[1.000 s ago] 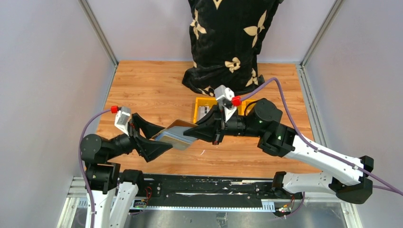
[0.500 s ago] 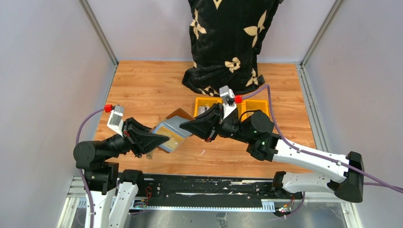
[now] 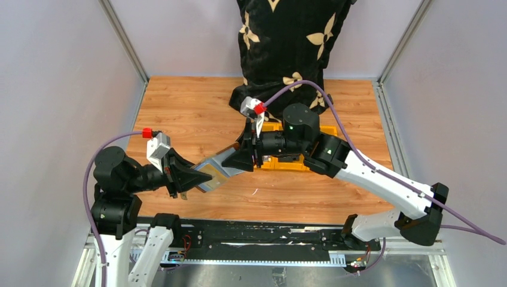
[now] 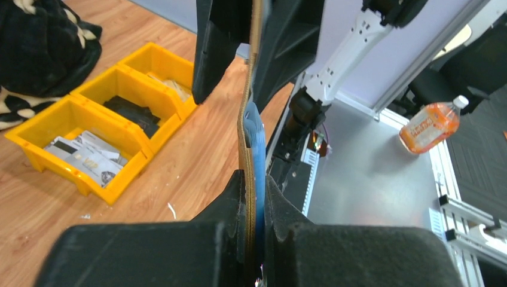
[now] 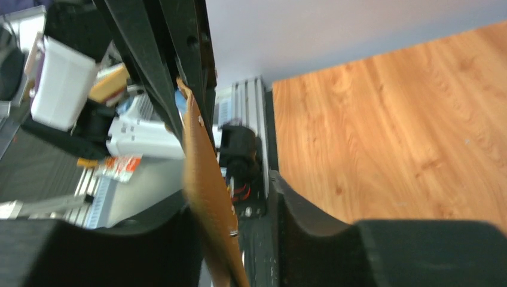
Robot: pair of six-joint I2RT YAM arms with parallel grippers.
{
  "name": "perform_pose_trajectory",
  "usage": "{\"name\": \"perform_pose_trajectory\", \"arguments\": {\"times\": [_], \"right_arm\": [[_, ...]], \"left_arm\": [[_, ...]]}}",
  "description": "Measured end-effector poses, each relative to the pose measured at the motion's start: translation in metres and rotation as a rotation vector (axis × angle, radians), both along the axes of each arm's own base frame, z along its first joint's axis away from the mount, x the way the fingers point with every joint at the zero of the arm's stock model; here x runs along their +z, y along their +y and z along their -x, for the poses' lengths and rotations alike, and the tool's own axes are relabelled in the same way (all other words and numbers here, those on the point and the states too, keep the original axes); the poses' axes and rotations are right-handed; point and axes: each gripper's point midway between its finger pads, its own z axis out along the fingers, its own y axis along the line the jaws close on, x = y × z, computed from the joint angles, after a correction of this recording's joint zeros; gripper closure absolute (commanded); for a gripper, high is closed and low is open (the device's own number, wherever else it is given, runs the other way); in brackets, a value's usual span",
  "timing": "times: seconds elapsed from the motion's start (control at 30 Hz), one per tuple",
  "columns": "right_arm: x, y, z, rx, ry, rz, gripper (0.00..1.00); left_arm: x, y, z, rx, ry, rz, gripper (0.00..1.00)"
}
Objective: Take the credit cards out of the card holder
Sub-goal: Remove the credit card from the card holder.
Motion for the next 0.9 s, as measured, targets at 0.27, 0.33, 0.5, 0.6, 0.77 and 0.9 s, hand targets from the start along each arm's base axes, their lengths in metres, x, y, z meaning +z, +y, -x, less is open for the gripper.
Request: {"name": "perform_pose_trajectory", "arguments": {"times": [0.27, 0.33, 0.5, 0.6, 0.77, 0.9], "right_arm": [[-0.022, -0.005, 0.021, 0.155, 0.003, 0.141, 1.0], [-0.02, -0.008, 0.021, 0.148, -0.007, 0.124, 1.0], [-0.013, -0.026, 0.029, 0.107, -0.019, -0.021, 1.0], [-0.005, -0.031, 0.032, 0.093, -0.009, -0.103, 1.0], [0.009, -0.029, 0.032, 0.091, 0.019, -0.196, 1.0], [0.014, -0.028, 0.032, 0.09, 0.043, -0.231, 1.0]], "left_arm": [[-0.016, 0.001, 0.007, -0.039, 0.001, -0.042, 0.39], [-0.016, 0.001, 0.007, -0.037, -0.017, -0.05, 0.3], [-0.017, 0.001, 0.012, -0.045, -0.04, -0.053, 0.29], [-0.018, 0.001, 0.016, -0.062, -0.04, -0.05, 0.34], [-0.017, -0.001, 0.021, -0.092, -0.038, -0.043, 0.38], [-0.013, -0.002, 0.025, -0.122, -0.036, -0.035, 0.35]]}}
